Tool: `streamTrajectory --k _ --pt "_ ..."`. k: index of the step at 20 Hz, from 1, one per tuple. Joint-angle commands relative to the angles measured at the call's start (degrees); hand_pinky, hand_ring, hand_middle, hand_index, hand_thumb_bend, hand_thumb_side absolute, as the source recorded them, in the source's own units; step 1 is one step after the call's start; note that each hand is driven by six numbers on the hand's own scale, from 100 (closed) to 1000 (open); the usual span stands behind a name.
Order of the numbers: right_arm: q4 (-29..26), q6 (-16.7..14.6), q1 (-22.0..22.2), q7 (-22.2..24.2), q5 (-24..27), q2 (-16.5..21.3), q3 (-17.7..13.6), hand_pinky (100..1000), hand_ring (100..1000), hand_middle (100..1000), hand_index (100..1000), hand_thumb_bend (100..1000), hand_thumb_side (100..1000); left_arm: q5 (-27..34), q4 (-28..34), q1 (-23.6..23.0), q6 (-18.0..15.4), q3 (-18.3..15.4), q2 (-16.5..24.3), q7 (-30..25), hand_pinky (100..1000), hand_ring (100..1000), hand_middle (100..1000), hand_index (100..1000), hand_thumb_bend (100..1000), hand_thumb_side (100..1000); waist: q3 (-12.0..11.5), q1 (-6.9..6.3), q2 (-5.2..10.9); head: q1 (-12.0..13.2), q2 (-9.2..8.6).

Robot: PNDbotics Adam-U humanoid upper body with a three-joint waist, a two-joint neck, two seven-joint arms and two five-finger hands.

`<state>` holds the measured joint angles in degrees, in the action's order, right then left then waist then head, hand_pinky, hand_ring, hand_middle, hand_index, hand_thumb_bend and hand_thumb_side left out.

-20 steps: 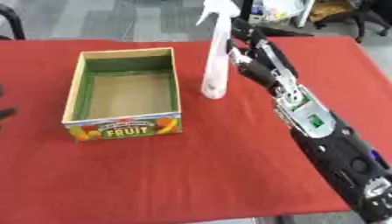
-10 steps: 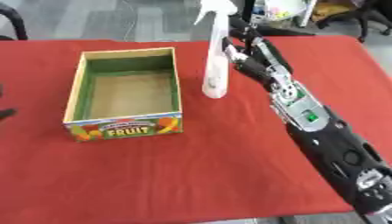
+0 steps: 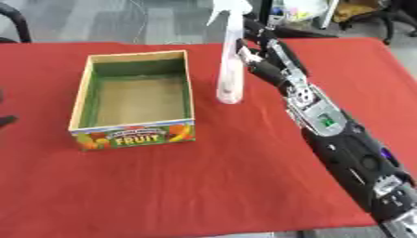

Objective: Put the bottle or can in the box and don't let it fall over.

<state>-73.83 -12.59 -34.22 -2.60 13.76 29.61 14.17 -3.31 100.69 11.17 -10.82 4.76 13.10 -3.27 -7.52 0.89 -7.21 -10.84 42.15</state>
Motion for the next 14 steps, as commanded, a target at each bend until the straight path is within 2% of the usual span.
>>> streamTrajectory --k 1,14 --pt "0.4 -0.1 -1.1 -0.4 -0.7 0.9 -0.7 891 1000 1000 1000 100 498 0.0 0.8 0.7 0.0 0.0 0.2 -0.2 837 1000 902 908 570 674 -0.1 -0.08 0.79 -0.2 -0.37" --pt "4.2 0.8 -2.9 -1.1 -3.2 0.1 -0.7 888 1000 1000 1000 100 518 -0.1 0.8 0.7 -0.1 0.0 0.1 -0.4 840 1000 909 908 567 676 -0.2 -0.19 0.73 -0.4 -0.32"
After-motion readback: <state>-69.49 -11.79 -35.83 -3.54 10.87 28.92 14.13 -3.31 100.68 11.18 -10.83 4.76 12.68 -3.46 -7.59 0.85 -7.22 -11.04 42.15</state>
